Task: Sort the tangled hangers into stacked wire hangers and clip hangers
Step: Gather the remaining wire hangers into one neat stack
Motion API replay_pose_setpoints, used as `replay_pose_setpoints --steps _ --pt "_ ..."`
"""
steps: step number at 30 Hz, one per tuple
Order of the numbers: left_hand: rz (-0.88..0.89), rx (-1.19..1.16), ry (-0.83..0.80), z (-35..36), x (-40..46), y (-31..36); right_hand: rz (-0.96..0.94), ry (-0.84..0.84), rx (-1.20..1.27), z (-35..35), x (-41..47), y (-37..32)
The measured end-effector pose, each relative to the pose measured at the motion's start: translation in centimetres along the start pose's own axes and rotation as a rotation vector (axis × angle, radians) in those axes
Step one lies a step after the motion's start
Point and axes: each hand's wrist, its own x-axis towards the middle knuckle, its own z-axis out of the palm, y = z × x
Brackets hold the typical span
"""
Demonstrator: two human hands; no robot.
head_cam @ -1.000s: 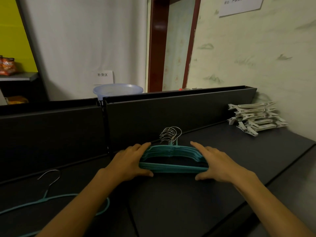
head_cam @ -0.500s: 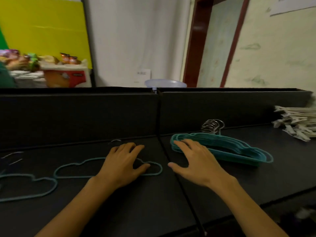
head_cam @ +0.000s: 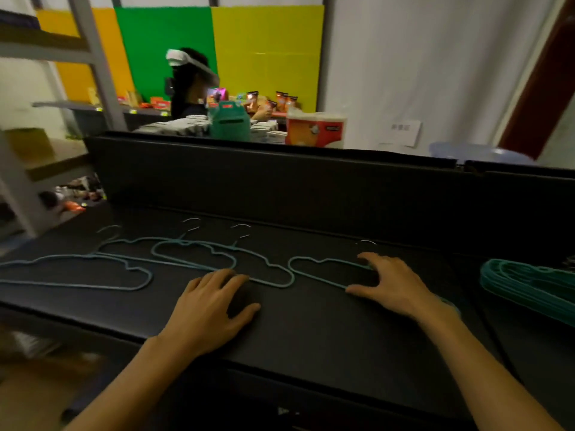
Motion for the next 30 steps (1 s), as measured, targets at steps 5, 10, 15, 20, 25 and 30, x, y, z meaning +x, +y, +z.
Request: replay_pose_setpoints --steps 5,10,15,20,25,30 --pt "-0.026 0.01 0.0 -1.2 0.6 -5.7 0.042 0.094 0.104 -0.5 -1.1 -1.7" --pt "0.094 0.017 -0.05 -1.0 5.0 -8.7 0.015 0.268 0.099 -0.8 -1.9 -5.6" --pt "0.227 -0.091 -0.265 -0.3 9.0 -11.4 0.019 0.306 0.095 0.2 -1.6 -9.5" --pt "0.356 -0.16 -0.302 -0.7 10.8 -11.9 0.028 0.3 0.108 1.0 -1.7 -11.8" --pt "0.428 -0.147 -0.244 -0.8 11.2 -11.3 0.052 0.357 0.092 0.4 -3.2 -12.1" --pt "0.599 -0.132 -0.136 -2.0 12.0 -7.3 0.086 0.476 0.133 -0.9 -6.6 -10.5"
